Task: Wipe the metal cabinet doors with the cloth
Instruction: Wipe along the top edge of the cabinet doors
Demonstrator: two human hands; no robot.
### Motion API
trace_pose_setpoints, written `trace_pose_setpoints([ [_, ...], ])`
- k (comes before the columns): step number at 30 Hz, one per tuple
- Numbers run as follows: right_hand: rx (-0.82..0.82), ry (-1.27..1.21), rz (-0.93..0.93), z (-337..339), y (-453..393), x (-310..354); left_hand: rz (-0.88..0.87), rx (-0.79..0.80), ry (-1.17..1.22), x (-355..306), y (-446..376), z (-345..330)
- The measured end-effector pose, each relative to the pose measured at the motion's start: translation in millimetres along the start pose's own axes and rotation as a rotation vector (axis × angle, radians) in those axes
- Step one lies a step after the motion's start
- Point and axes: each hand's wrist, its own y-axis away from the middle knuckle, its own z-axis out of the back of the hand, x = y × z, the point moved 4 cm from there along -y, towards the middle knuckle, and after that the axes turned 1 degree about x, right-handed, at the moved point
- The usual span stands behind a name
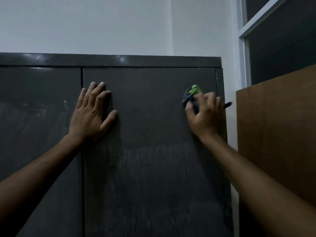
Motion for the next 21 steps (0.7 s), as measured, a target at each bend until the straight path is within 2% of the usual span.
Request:
trace_pose_setpoints([
  [3,0.244,-0.013,0.556,0,57,1,-0.005,0.005,0.0,-1,0,-1],
  [4,0.3,-0.004,0.666,8,67,-15,-0.005,0.007,0.002,-1,-1,-1],
  [5,0.311,0.001,0.664,14,64,-34,-0.004,0.008,0.002,-1,-1,-1],
  [6,0.281,0.0,0.556,19,53,-52,-0.001,0.007,0.001,-1,-1,-1],
  [9,0.056,0.005,0.067,25,-3,-71,-0.004,0.001,-0.002,-2,-1,-1],
  [10,0.021,0.016,-0.02,21,-14,-63,-0.005,0.003,-0.003,-2,-1,-1],
  [12,0.016,0.027,0.043,9,-11,-33,-0.001,0.006,-0.004,0,0,0],
  [15,0.194,0.009,0.508,3,46,-13,-0.003,0.018,-0.005,1,0,0],
  [17,0.256,0.024,0.696,11,63,-33,-0.005,0.023,-0.001,0,-1,0],
  [19,0.227,0.035,0.595,14,45,-56,0.0,0.019,-0.006,0,-1,0],
  [21,0.092,0.018,0.266,17,9,-64,0.001,0.016,-0.006,-1,-1,0],
])
